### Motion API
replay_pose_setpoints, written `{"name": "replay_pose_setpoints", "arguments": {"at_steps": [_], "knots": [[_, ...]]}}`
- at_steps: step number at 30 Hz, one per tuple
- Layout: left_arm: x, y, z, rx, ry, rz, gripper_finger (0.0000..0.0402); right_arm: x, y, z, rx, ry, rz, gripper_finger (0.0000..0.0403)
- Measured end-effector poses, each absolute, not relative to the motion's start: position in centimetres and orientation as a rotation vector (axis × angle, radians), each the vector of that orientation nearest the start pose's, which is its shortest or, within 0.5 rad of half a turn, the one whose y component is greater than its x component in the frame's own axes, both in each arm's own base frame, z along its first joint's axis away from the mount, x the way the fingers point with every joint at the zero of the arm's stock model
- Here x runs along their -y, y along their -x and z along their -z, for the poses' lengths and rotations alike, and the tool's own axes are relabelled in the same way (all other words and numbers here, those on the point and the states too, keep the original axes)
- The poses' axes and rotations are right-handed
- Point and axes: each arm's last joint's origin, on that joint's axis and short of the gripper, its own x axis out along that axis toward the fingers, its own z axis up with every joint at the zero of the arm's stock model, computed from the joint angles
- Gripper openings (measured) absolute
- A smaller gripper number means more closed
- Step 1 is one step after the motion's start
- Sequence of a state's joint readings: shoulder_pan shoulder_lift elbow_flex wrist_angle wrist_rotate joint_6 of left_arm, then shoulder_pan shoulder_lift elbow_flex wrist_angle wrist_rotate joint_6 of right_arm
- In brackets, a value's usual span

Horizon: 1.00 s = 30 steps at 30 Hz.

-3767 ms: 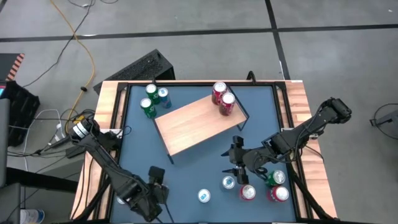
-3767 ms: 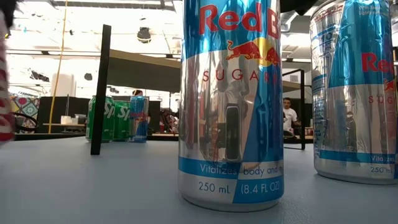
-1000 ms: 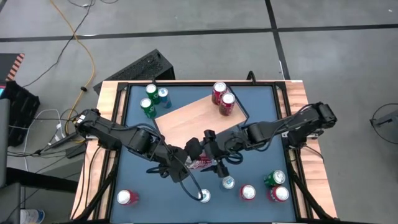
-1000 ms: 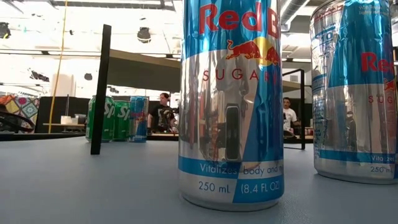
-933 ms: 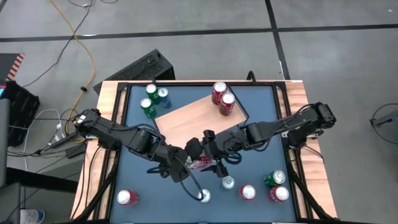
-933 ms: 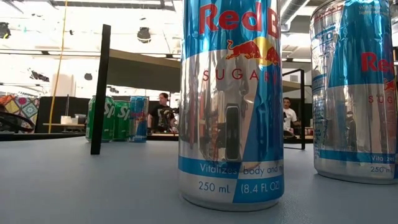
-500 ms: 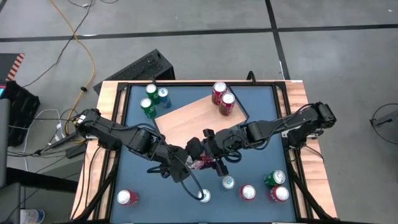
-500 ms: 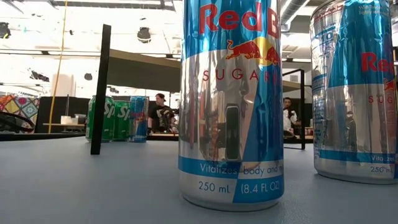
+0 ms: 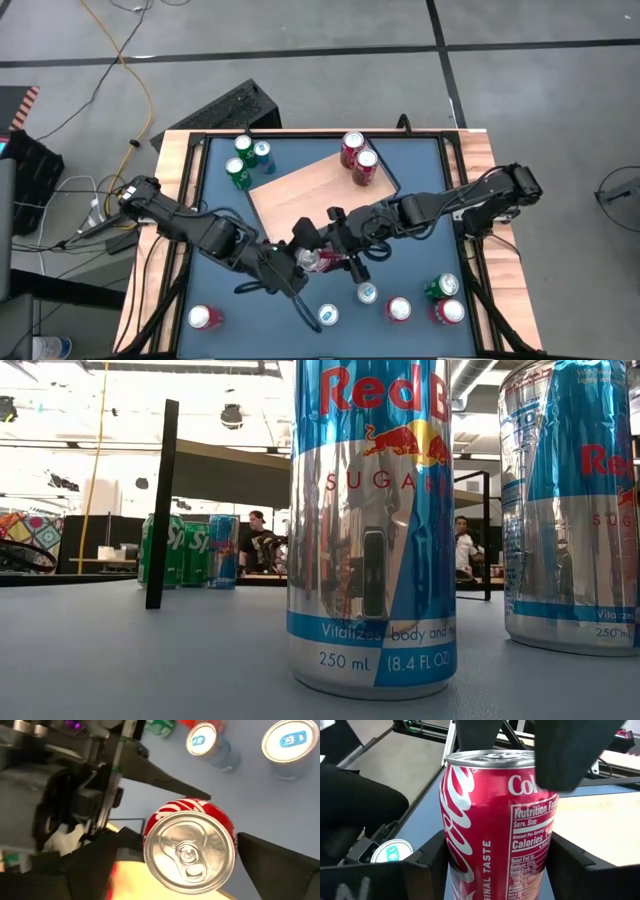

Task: Place canned beverage on shelf
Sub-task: Put the red white soda can on the shelf aligned with the other red white soda cans

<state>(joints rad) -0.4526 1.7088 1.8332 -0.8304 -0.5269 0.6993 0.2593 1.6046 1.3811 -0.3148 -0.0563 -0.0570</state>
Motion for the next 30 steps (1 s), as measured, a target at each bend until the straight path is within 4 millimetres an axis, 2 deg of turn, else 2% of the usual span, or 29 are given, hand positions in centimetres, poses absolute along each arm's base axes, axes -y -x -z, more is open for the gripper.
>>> {"name": "replay_pose_setpoints", "arguments": {"at_steps": [3, 8, 11, 16, 22, 24, 30], "knots": [[15.6, -32.6, -39.7, -0.618, -1.027, 0.103, 0.0388, -9.3, -35.2, -32.4, -0.513, 0.108, -0.316, 0.0243], [17.0, -31.8, -40.6, -0.565, -1.031, -0.065, 0.0384, -8.8, -34.0, -33.2, -0.463, 0.124, -0.231, 0.0242], [17.6, -30.8, -41.2, -0.556, -1.053, -0.133, 0.0384, -8.1, -32.2, -33.2, -0.450, 0.141, -0.143, 0.0242], [18.6, -29.7, -41.4, -0.534, -1.032, -0.156, 0.0385, -6.7, -27.4, -34.2, -0.286, 0.049, -0.013, 0.0241], [18.7, -29.4, -41.6, -0.521, -0.971, -0.180, 0.0385, -5.5, -23.9, -30.5, -0.247, 0.009, 0.130, 0.0241], [18.7, -29.4, -41.5, -0.521, -0.940, -0.188, 0.0385, -5.1, -23.0, -30.4, -0.180, -0.014, 0.151, 0.0241], [18.4, -29.5, -41.4, -0.522, -0.869, -0.216, 0.0386, -4.2, -21.8, -29.5, -0.173, 0.019, 0.271, 0.0241]]}}
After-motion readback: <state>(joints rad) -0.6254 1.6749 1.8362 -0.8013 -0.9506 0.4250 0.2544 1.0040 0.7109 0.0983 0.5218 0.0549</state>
